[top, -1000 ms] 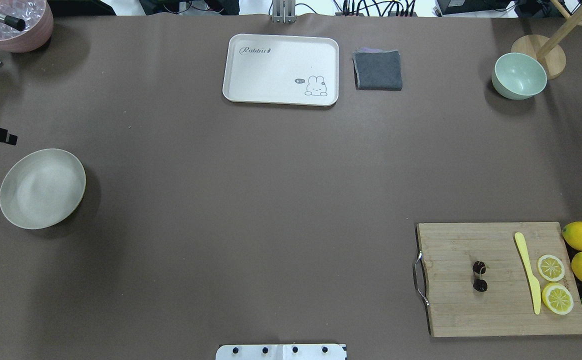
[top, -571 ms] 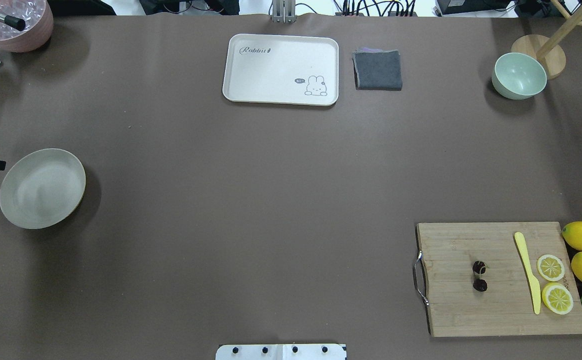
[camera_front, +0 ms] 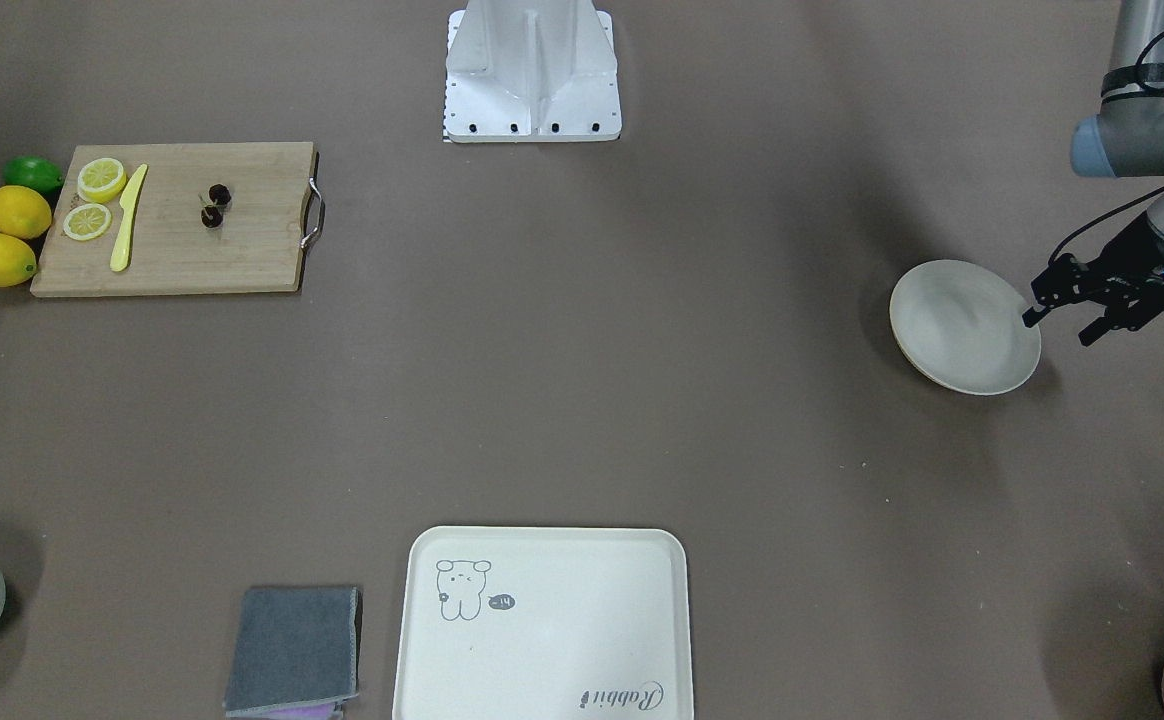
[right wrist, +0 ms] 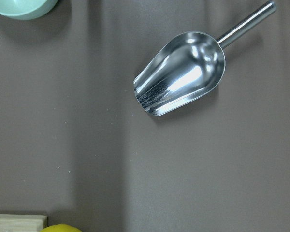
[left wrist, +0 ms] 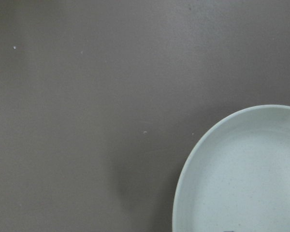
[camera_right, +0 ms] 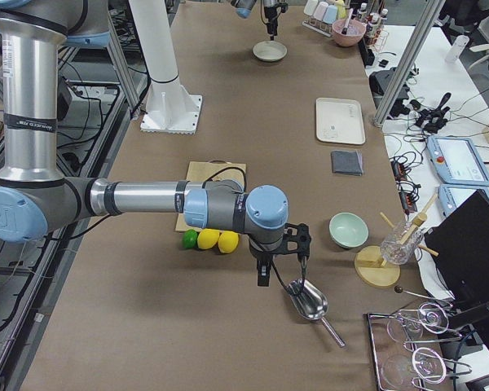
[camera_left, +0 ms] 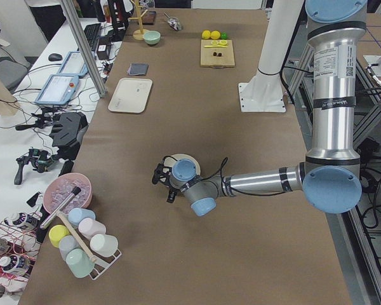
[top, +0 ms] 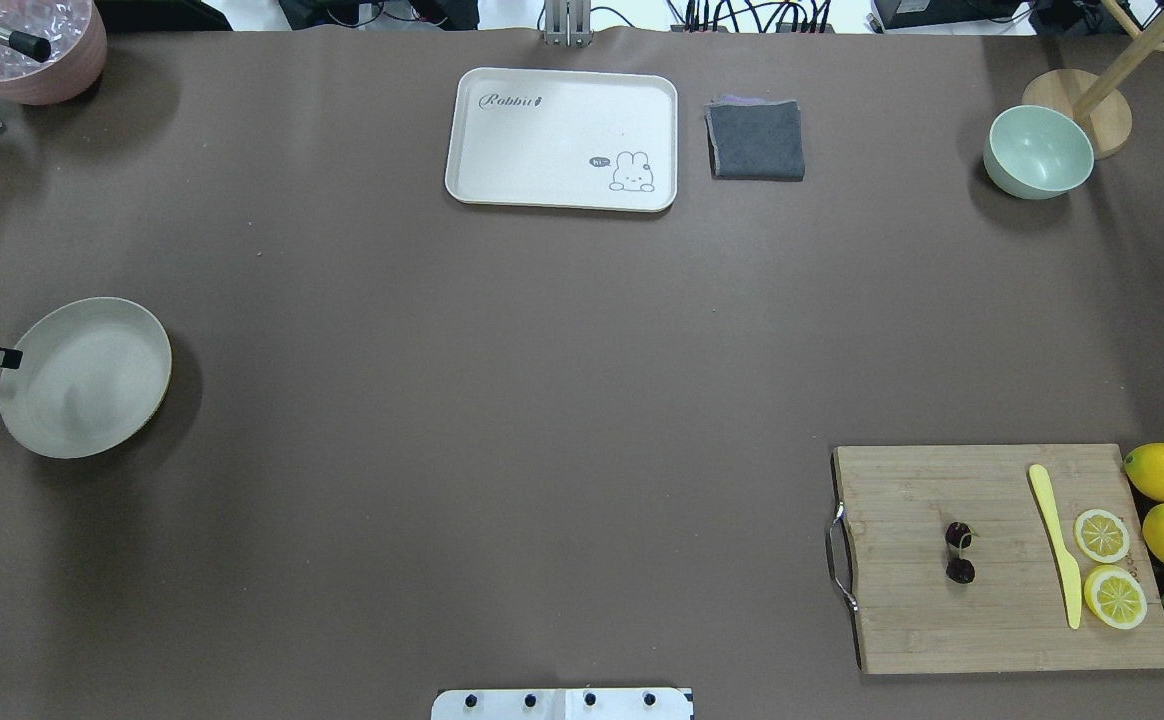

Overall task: Place red cherry on plate
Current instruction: 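Reach the left gripper to the rim of the white bowl and grip it, then slide the white bowl with the left gripper toward the table center, then release the bowl with the left gripper while the right gripper moves toward the board, then lower the right gripper onto the dark cherries and grasp them, then carry the cherries with the right gripper over the white bowl and lower them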

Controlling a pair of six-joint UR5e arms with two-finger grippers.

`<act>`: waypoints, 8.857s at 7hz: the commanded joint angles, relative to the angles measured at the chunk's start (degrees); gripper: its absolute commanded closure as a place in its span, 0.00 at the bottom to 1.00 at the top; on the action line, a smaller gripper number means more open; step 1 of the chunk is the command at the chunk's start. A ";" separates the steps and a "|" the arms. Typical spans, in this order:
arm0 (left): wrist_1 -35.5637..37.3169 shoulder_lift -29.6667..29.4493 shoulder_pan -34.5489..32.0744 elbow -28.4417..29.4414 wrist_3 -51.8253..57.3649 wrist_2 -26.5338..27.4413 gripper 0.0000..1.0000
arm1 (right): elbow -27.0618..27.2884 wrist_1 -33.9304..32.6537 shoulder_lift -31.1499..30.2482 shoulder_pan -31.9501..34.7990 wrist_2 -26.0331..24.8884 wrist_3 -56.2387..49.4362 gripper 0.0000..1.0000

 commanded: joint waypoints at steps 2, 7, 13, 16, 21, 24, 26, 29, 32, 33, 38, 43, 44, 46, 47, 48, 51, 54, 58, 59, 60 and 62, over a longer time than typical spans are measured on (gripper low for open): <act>0.00 -0.45 1.76 -0.18 -0.50 0.04 0.41 | -0.30 0.00 -0.15 0.48 0.00 -0.16 0.00; -0.53 -0.19 1.67 -0.18 -0.51 -0.92 1.00 | 0.14 0.00 -1.29 1.36 0.09 -0.07 0.00; 0.09 -13.07 -0.73 -3.16 -17.04 -1.66 1.00 | 1.11 0.09 -1.55 1.62 0.26 -0.25 0.00; 10.02 -19.14 15.33 -12.70 -29.22 15.27 1.00 | 2.95 0.09 -1.73 1.54 2.38 -0.07 0.00; 37.70 -32.18 36.28 -20.57 -36.72 36.85 1.00 | 4.26 0.17 -1.73 1.19 3.42 -0.07 0.00; 37.79 -31.92 38.15 -18.99 -36.72 37.92 1.00 | 8.30 0.18 2.98 -6.07 4.83 13.48 0.00; 37.79 -31.74 38.32 -19.08 -36.81 37.74 1.00 | 11.99 0.18 10.09 -15.47 4.40 31.04 0.00; 37.27 -31.56 37.98 -19.34 -36.72 38.00 0.03 | 14.12 6.81 16.44 -30.04 -3.65 52.57 0.00; 32.99 -29.74 31.75 -19.17 -36.37 37.92 0.02 | 14.46 15.29 15.86 -40.45 -8.70 63.74 0.00; 32.35 -29.37 29.99 -19.34 -36.37 37.31 0.02 | 16.21 15.47 12.19 -42.65 -9.31 63.74 0.00; 36.30 -27.52 22.96 -20.56 -28.42 32.91 0.02 | 19.30 30.32 -3.39 -55.57 -17.40 70.76 0.00; 36.30 -25.24 21.98 -20.04 -27.32 32.91 0.02 | 17.72 35.60 -7.18 -65.16 -21.18 76.75 0.00; 36.38 -25.24 21.45 -20.04 -27.23 32.82 0.02 | 17.81 35.60 -7.18 -65.17 -21.18 76.83 0.19; 36.47 -25.32 21.45 -19.96 -27.23 32.73 0.02 | 17.81 35.42 -7.79 -64.91 -21.27 76.48 0.89; 36.56 -25.32 21.45 -20.04 -27.23 32.56 0.02 | 17.89 35.33 -7.97 -64.56 -21.27 76.31 1.00; 36.56 -25.41 21.54 -19.96 -27.23 32.56 0.02 | 18.85 35.33 -8.49 -64.21 -21.27 75.96 1.00; 36.56 -25.41 21.28 -20.13 -27.23 32.47 0.02 | 20.17 35.24 -8.06 -63.16 -21.01 75.87 1.00; 40.05 -22.08 15.94 -19.87 -15.48 28.37 0.02 | 18.69 25.29 6.19 -61.93 -20.48 75.78 1.00; 42.45 -14.53 8.37 -19.78 -4.66 23.94 0.02 | 0.04 13.09 37.84 -61.92 -24.59 75.52 1.00; 41.75 -12.16 6.96 -19.61 -2.81 23.86 0.02 | -4.73 13.18 42.95 -61.92 -24.96 75.52 1.00; 41.83 -10.75 5.21 -19.52 -1.14 23.85 0.02 | -8.43 13.36 46.92 -62.18 -25.31 75.69 1.00; 41.57 -10.73 3.35 -17.42 -0.95 21.93 0.02 | -8.64 13.36 48.89 -64.46 -25.75 76.48 1.00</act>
